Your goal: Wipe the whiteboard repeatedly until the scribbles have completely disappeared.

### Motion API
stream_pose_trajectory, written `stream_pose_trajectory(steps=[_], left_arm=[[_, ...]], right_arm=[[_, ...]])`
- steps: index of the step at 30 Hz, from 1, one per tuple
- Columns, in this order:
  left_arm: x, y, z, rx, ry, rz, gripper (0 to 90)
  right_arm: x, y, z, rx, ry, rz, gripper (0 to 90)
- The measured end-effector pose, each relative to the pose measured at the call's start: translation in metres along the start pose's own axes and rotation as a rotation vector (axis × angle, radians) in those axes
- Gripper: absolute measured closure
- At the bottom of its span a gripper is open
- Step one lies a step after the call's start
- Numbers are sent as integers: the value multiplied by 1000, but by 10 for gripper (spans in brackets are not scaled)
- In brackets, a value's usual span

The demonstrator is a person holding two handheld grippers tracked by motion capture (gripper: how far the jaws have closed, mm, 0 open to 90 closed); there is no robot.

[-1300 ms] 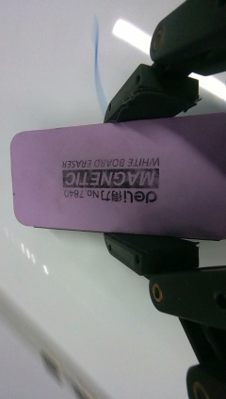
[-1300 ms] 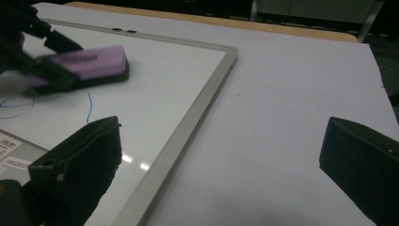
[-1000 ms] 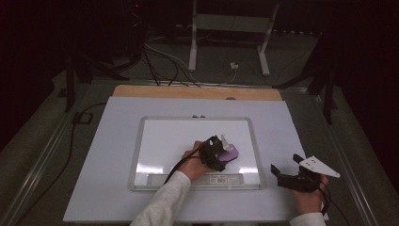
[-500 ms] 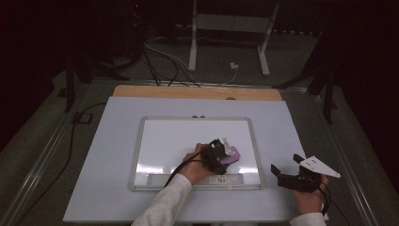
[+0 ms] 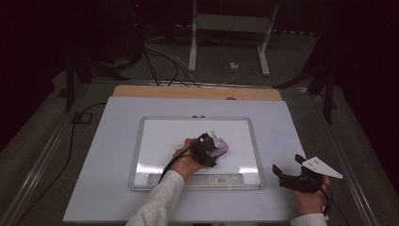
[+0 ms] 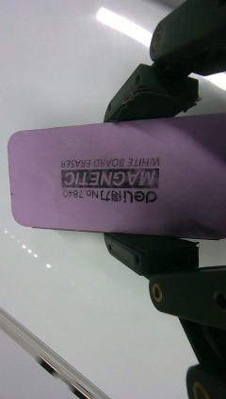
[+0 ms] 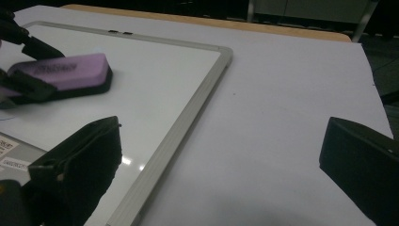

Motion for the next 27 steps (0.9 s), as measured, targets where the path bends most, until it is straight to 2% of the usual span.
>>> stream_pose_trajectory(steps=[4, 7, 10, 14, 18, 23, 27], left_arm=[[-9, -13, 4, 3, 18, 39, 414], [-9, -18, 7, 9, 19, 57, 414], [0, -21, 11, 25, -3, 48, 414], [15, -23, 18, 35, -21, 0, 415], [19, -33, 26, 41, -29, -20, 414], [15, -50, 34, 51, -36, 24, 414], [18, -42, 30, 53, -33, 13, 414]], right_arm=[[0, 0, 0, -3, -2, 0, 0], [-1, 0, 0, -1, 0, 2, 1], [0, 0, 0, -4, -1, 1, 0], [-1, -1, -1, -5, 0, 1, 0], [-1, 0, 1, 3, -1, 1, 0], [1, -1, 1, 1, -4, -7, 0], [-2, -1, -2, -7, 0, 5, 0]])
Point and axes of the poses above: each handheld gripper's, and its own axes: z roughly backward along the jaws, y roughly out of its top, x roughly to its right, the point moved 4 cm from there along -z, roughly forward along the jaws, and after that the axes turned 12 degrees about -z, right-handed, at the moved point
